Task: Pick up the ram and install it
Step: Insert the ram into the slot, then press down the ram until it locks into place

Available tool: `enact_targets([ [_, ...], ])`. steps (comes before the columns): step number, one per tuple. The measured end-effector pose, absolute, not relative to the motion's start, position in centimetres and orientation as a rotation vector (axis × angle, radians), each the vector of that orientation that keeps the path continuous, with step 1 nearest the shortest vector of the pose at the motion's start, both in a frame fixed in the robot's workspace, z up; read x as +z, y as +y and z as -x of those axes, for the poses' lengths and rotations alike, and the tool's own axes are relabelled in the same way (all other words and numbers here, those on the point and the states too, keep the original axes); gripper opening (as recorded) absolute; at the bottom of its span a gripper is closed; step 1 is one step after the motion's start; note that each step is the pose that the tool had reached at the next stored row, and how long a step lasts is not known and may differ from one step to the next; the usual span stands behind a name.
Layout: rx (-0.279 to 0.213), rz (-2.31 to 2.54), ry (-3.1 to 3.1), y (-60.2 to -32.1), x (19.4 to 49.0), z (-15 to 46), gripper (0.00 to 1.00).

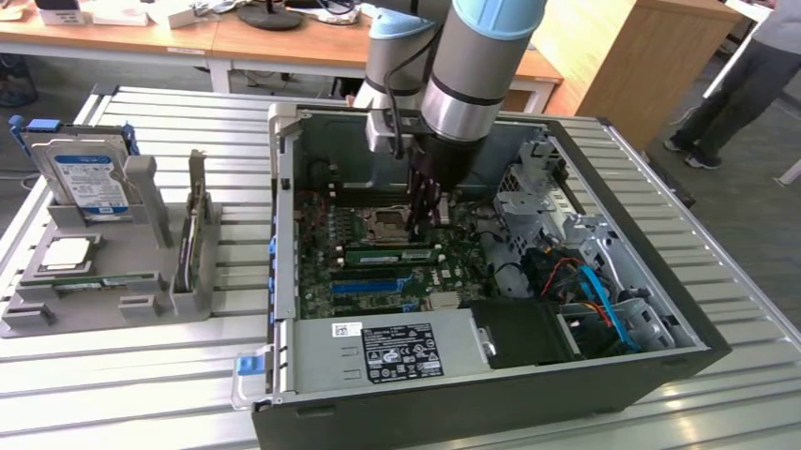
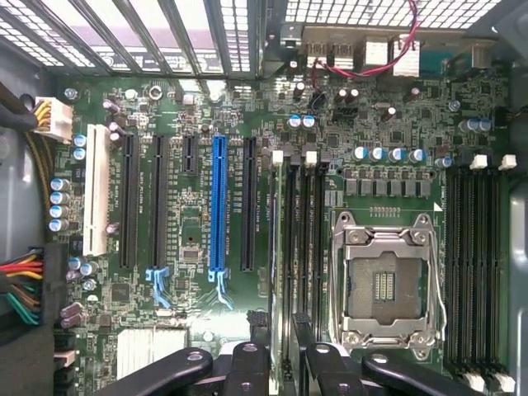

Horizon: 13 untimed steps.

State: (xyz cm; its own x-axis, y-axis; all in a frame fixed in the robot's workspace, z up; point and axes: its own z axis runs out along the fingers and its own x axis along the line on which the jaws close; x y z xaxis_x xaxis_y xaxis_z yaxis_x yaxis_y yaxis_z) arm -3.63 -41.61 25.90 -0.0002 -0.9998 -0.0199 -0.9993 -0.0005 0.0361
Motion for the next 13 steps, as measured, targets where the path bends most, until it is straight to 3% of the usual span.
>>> enact_targets([
  [13,-0.062,-2.213,-2.213,-41.62,26.74,3.62,0.25],
])
